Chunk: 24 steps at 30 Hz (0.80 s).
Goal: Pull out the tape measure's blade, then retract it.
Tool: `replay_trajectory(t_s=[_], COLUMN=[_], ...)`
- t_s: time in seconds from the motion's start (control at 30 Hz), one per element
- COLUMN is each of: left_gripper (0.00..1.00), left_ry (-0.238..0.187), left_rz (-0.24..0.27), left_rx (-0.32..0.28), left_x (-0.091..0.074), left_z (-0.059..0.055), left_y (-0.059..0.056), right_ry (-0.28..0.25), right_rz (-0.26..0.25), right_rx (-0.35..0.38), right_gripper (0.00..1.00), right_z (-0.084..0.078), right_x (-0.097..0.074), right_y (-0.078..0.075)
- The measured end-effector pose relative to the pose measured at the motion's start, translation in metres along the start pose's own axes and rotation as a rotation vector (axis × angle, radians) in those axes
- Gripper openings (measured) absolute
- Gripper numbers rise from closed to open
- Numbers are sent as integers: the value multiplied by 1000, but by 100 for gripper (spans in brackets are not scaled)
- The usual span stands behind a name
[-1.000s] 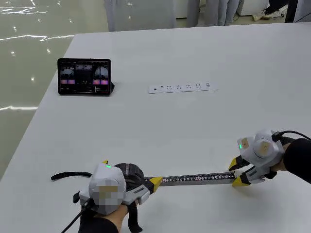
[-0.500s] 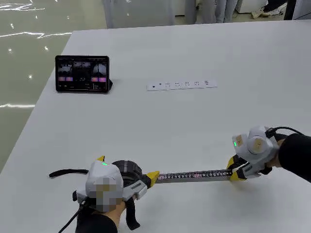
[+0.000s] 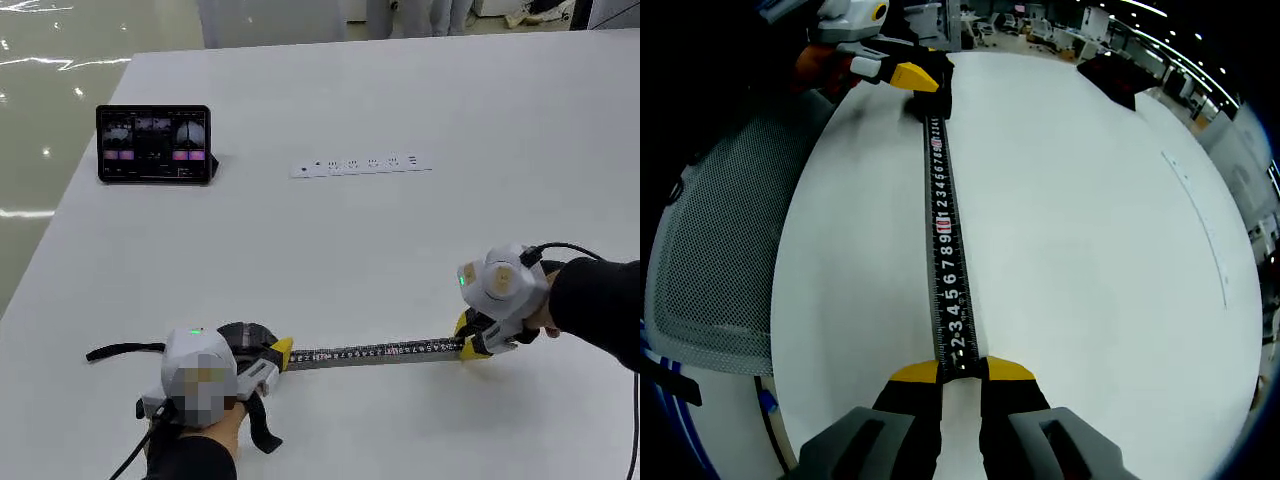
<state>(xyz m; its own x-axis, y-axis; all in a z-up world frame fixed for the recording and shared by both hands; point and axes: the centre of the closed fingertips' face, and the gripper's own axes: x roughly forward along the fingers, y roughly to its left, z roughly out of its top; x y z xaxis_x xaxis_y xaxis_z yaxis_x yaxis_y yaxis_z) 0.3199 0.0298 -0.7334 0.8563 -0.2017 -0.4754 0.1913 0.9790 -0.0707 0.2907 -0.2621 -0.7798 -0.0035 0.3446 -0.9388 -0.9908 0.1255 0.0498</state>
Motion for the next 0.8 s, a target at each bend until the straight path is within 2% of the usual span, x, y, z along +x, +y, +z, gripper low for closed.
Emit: replay_trajectory(t_s=[0.07, 0.23, 0.37, 0.53, 0.8], left_gripper=[69, 62, 62, 60, 60], left_ry=[8, 20, 41, 100, 103], left_rz=[-2, 6, 12, 10, 9], left_rx=[-27, -38, -22, 7, 22], left_x=[0, 1, 1, 3, 1], left_z=[0, -2, -3, -5, -6], left_y=[-3, -2, -2, -3, -4], right_ry=[5, 25, 25, 17, 24], right_rz=[-1, -4, -9, -13, -23], right_rx=[4, -3, 3, 12, 21], right_gripper=[10, 10, 10, 10, 9], right_z=[1, 1, 0, 0, 2], right_x=[0, 1, 0, 1, 2], right_y=[0, 0, 0, -1, -1])
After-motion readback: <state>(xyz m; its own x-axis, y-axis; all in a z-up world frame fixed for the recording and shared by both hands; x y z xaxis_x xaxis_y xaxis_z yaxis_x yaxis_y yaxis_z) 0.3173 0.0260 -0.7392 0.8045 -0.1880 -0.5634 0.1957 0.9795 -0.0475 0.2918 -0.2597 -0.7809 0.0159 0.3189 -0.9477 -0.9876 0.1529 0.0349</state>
